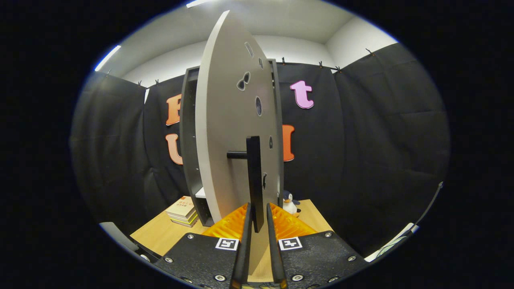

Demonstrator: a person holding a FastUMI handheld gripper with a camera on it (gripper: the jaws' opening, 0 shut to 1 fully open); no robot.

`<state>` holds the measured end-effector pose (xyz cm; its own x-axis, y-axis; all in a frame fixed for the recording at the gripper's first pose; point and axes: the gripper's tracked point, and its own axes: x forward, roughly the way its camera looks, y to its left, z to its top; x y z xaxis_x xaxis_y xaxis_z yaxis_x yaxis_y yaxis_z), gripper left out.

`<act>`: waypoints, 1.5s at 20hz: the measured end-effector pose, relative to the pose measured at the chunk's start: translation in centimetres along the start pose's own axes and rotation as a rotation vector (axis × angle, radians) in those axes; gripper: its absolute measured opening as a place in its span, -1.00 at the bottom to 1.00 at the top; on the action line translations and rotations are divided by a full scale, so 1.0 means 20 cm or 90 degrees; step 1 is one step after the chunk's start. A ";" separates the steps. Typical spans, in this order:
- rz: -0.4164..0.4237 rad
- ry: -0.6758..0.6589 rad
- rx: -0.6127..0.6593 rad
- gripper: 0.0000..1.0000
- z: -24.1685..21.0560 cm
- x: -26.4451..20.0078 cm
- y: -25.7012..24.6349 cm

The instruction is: Open the shoe cabinet door, grab the shoes and put them into the shoe cabinet, then close the shoe cabinet door.

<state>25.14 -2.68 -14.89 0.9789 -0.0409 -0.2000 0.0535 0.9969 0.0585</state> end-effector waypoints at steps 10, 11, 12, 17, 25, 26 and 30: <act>-0.098 0.001 0.027 -0.68 -0.01 -0.07 -0.36; -0.112 0.001 0.029 -0.68 -0.02 -0.08 -0.39; -0.123 -0.002 0.029 -0.68 -0.02 -0.09 -0.42; -0.143 -0.008 0.028 -0.68 0.00 -0.15 -0.39; -0.139 0.015 -0.014 -0.68 -0.09 -0.23 -0.04; -0.136 0.022 -0.014 -0.68 -0.12 -0.22 0.02; -0.121 0.055 -0.003 -0.68 -0.25 -0.17 0.24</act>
<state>21.05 2.56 -18.86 0.9308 -0.2229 -0.2897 0.2351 0.9719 0.0076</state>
